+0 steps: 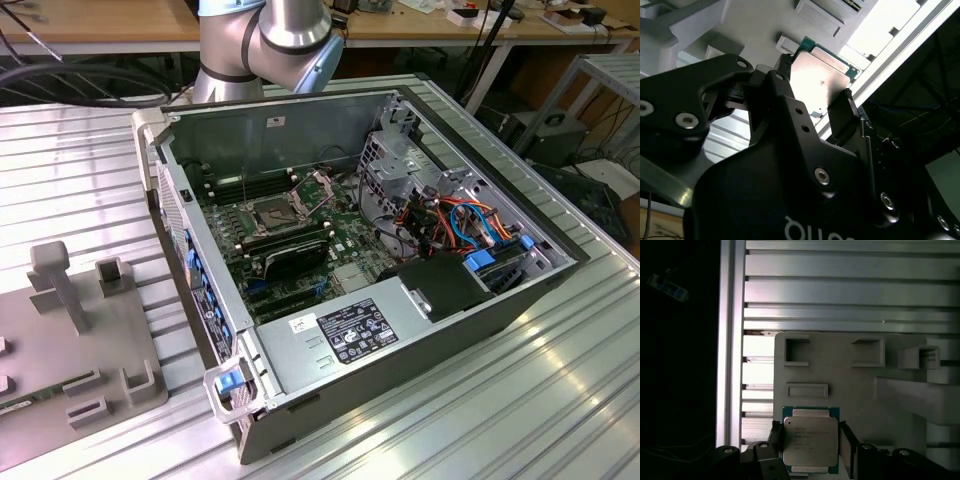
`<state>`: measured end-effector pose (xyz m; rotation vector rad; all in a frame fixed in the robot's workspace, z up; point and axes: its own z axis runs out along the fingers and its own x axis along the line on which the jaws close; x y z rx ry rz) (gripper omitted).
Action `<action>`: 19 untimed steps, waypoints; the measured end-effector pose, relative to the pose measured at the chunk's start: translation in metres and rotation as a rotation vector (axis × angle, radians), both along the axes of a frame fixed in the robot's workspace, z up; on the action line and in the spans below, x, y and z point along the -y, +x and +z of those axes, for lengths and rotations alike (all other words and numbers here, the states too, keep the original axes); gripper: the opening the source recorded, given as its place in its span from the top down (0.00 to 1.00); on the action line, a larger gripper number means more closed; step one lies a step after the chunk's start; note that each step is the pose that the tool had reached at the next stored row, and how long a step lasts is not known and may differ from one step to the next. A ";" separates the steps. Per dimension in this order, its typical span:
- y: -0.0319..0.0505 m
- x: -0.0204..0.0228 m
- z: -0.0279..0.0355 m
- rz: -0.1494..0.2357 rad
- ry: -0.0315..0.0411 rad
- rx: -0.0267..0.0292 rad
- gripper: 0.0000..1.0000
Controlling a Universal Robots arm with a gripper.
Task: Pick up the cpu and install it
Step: 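Pick up the cpu and move it towards the insertion slot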
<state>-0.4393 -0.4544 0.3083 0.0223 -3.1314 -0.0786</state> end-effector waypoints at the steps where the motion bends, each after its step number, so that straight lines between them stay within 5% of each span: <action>1: 0.0000 0.0000 0.0025 0.000 -0.0002 -0.0001 0.45; 11: 0.0000 0.0000 0.0332 0.000 -0.0056 0.0000 0.45; 19: 0.0000 -0.0001 0.0402 0.000 -0.0057 0.0000 0.45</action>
